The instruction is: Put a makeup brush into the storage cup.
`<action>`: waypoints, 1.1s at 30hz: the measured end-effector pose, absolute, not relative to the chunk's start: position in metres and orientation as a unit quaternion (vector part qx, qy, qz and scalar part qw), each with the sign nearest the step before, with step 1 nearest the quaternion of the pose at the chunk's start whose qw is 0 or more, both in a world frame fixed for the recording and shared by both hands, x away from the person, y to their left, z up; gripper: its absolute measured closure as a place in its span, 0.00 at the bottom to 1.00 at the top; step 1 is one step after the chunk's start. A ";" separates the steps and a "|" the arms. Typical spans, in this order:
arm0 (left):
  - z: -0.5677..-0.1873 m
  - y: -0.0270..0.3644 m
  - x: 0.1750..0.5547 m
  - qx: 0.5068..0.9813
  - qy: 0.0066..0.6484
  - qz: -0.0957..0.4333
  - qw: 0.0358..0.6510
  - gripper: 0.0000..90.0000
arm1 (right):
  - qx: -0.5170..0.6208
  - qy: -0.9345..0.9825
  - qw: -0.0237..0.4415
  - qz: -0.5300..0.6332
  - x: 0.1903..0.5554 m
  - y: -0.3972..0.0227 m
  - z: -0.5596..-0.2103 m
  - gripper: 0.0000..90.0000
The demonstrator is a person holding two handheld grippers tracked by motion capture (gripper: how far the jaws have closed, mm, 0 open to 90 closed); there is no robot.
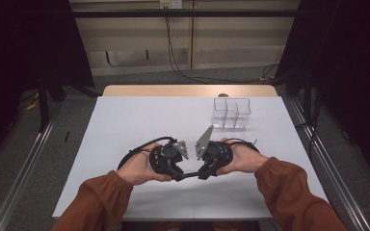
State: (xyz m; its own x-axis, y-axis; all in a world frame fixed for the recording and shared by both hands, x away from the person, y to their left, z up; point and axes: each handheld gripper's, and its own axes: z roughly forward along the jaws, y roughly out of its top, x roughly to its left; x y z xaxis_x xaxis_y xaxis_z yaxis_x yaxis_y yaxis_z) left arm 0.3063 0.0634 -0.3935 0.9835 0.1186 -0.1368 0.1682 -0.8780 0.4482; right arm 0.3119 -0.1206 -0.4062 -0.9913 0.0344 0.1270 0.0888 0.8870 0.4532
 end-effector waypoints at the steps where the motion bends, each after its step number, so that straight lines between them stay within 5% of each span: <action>1: -0.392 0.064 0.307 0.968 0.069 -0.054 0.234 0.85 | -0.034 -0.969 0.061 -0.236 0.312 -0.121 -0.406 0.89; 11: -0.396 0.069 0.307 0.960 0.084 -0.053 0.260 0.74 | -0.045 -0.967 0.059 -0.243 0.313 -0.124 -0.407 0.89; 27: -0.403 0.081 0.310 0.941 0.121 -0.019 0.314 0.24 | -0.064 -0.963 0.059 -0.254 0.313 -0.137 -0.409 0.89; 33: -0.406 0.090 0.309 0.936 0.135 -0.004 0.324 0.14 | -0.074 -0.962 0.058 -0.256 0.313 -0.144 -0.409 0.89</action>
